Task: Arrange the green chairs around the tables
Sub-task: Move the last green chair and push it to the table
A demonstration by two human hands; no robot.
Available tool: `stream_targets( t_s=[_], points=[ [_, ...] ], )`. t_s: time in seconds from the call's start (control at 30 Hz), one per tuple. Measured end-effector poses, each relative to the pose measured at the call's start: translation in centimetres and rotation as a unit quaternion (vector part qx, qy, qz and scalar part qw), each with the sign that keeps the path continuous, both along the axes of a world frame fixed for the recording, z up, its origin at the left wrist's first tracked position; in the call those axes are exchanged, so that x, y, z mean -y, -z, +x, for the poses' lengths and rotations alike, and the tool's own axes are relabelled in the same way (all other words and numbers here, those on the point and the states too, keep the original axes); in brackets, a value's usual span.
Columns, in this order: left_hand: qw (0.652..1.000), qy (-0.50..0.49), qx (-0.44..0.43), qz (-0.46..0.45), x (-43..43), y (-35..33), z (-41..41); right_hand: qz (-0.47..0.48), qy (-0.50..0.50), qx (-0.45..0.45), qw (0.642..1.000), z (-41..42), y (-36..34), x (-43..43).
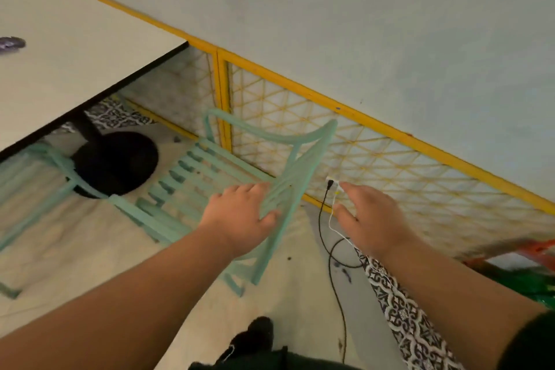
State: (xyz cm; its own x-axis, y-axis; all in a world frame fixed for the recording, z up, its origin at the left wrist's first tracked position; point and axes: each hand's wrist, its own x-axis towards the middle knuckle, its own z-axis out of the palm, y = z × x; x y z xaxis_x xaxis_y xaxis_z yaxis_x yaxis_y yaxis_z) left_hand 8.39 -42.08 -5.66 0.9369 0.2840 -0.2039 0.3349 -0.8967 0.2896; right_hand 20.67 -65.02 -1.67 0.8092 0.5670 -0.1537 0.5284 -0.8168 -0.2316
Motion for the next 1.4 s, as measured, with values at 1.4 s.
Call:
stream_targets(
  t_s=[1.4],
  points=[
    [0.903,-0.413,-0.099,0.059,10.0,11.8,8.2,-0.095,-0.473,0.121,0.867,24.5,15.1,-13.5]
  ],
)
